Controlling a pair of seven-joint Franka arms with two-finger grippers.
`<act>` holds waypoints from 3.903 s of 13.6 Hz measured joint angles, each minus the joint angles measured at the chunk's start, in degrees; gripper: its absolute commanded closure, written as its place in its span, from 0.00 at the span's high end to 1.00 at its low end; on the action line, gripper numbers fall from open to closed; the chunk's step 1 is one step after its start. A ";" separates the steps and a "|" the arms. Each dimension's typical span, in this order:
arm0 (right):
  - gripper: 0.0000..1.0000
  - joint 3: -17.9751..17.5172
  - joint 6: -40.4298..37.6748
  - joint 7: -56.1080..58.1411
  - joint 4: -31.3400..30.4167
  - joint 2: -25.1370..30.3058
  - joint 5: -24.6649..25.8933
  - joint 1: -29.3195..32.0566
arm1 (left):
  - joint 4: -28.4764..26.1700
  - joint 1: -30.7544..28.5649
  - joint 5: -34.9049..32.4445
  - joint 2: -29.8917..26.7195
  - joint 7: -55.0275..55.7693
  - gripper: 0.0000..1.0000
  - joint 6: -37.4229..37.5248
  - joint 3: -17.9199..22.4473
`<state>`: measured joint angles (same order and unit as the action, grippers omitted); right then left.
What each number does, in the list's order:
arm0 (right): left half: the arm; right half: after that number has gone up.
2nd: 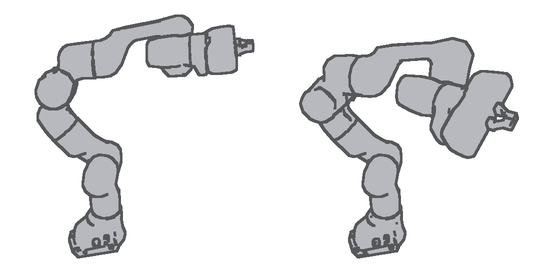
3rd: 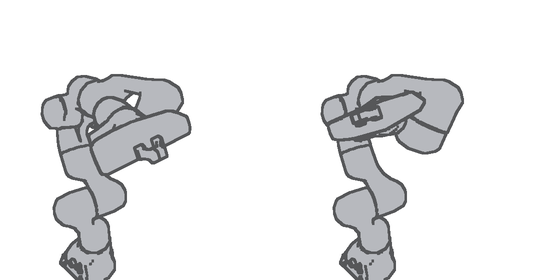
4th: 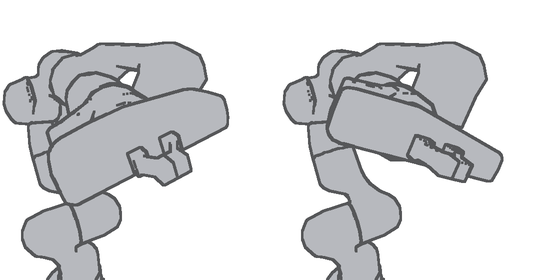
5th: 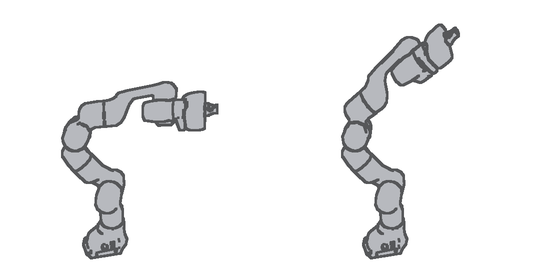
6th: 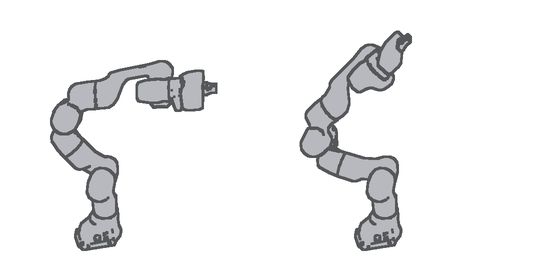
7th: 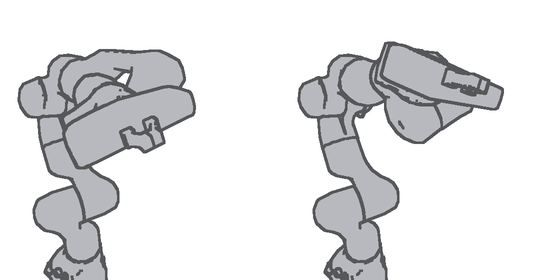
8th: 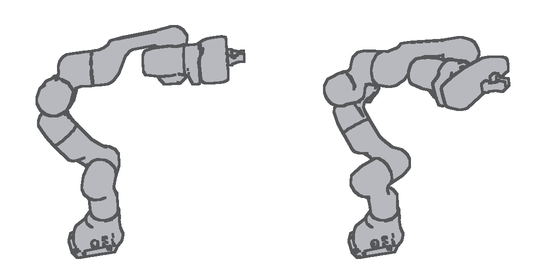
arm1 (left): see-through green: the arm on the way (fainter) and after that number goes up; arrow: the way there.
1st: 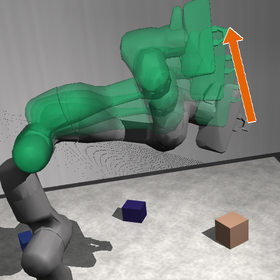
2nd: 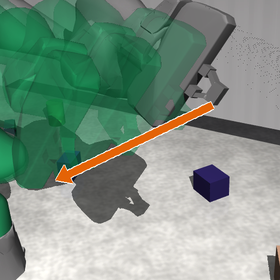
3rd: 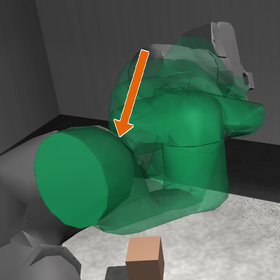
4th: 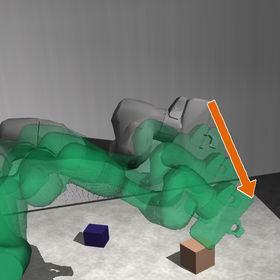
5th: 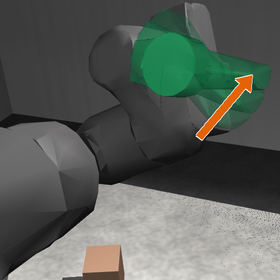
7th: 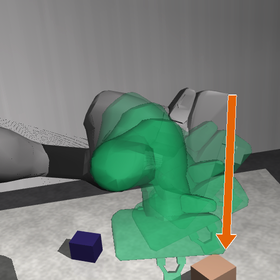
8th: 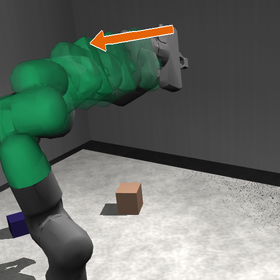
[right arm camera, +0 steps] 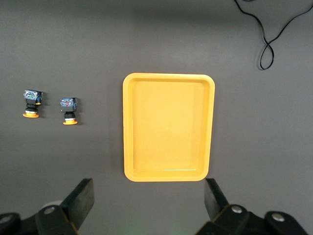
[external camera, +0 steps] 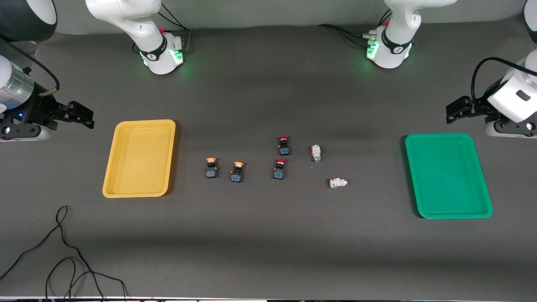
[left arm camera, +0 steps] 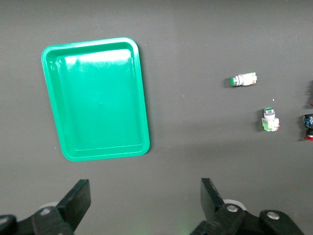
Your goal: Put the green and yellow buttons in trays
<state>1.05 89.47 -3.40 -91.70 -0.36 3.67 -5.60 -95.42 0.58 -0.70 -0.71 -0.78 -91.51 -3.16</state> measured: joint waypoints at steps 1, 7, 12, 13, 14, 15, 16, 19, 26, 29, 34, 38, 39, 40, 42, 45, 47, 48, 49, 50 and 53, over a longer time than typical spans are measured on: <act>0.99 0.00 -0.01 0.00 0.00 0.00 0.00 0.00 | -0.08 0.07 0.00 0.00 0.00 1.00 0.01 -0.14; 0.99 0.00 -0.03 0.00 0.00 -0.06 -1.52 -0.01 | -1.45 10.23 0.31 -0.12 13.93 1.00 0.37 -1.29; 0.99 0.00 -0.03 0.00 0.00 -0.07 -1.78 0.00 | -5.73 25.07 1.41 -0.13 30.44 1.00 -5.65 -1.96; 1.00 0.01 -0.04 0.00 0.00 -0.07 -1.80 0.00 | -7.07 27.56 2.36 -0.02 33.32 1.00 -7.85 -2.03; 0.99 0.01 -0.04 0.00 -0.01 -0.07 -1.93 0.00 | -8.54 29.71 2.93 0.15 35.83 1.00 -10.29 -2.07; 0.99 0.01 -0.04 0.00 -0.04 -0.09 -2.63 0.00 | -10.05 31.73 3.24 0.38 37.72 1.00 -12.76 -2.08; 1.00 0.02 -0.01 -0.10 -0.05 -0.14 -4.13 0.00 | -11.17 33.37 3.45 0.72 39.03 1.00 -14.56 -2.09; 0.99 -0.09 0.44 -2.93 -0.06 -0.39 -7.16 -0.18 | -12.76 35.02 3.67 1.86 40.62 1.00 -16.15 -2.01; 0.99 -0.69 7.69 -17.17 -1.71 -6.67 -8.08 -10.53 | -20.71 34.88 3.66 8.28 40.60 1.00 -29.16 -0.82; 0.99 -0.75 17.32 -19.87 -7.93 -9.30 -8.09 -13.24 | -23.07 34.09 3.66 13.25 40.60 1.00 -38.09 -0.45; 1.00 -0.78 30.40 -21.36 -16.38 -14.79 -8.10 -15.60 | -25.21 32.65 3.87 21.47 41.00 1.00 -50.10 -0.30; 0.99 -0.78 35.27 -23.53 -16.63 -20.34 -8.21 -17.09 | -25.18 32.56 4.09 27.21 43.65 0.99 -56.11 -0.44; 0.99 -0.78 36.80 -23.80 -16.74 -21.91 -8.23 -17.48 | -25.12 32.57 4.10 27.99 43.96 0.98 -56.82 -0.47; 1.00 -0.79 38.44 -23.87 -16.84 -23.55 -8.24 -17.87 | -25.05 32.57 4.10 28.52 44.17 0.89 -57.11 -0.49; 0.99 -0.80 42.32 -24.00 -16.91 -27.06 -8.27 -18.84 | -24.90 32.57 4.11 28.90 44.41 0.50 -57.19 -0.52; 0.99 -0.79 47.34 -24.09 -16.90 -31.47 -8.27 -19.27 | -24.66 32.58 4.11 28.91 44.50 0.24 -57.19 -0.64; 0.92 -0.79 49.07 -24.09 -16.87 -33.38 -8.27 -19.32 | -24.60 32.58 4.11 28.91 44.56 0.21 -57.20 -0.68; 0.57 -0.79 49.54 -24.09 -16.87 -34.00 -8.27 -19.38 | -24.53 32.58 4.12 28.91 44.63 0.21 -57.20 -0.68; 0.04 -0.79 50.02 -24.09 -16.86 -34.45 -8.27 -19.44 | -24.38 32.58 4.13 28.91 44.81 0.20 -57.19 -0.69; 0.00 -0.79 50.12 -24.09 -16.86 -34.68 -8.27 -19.54 | -24.05 32.57 4.13 28.89 44.99 0.20 -57.19 -0.68; 0.00 -0.79 50.13 -24.19 -16.56 -34.67 -8.33 -19.65 | -23.02 32.52 4.18 27.68 46.37 0.20 -56.46 -0.67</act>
<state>0.27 139.60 -27.59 -108.26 -35.03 -4.66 -25.25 -118.45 33.10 3.48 26.97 45.58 -147.96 -3.83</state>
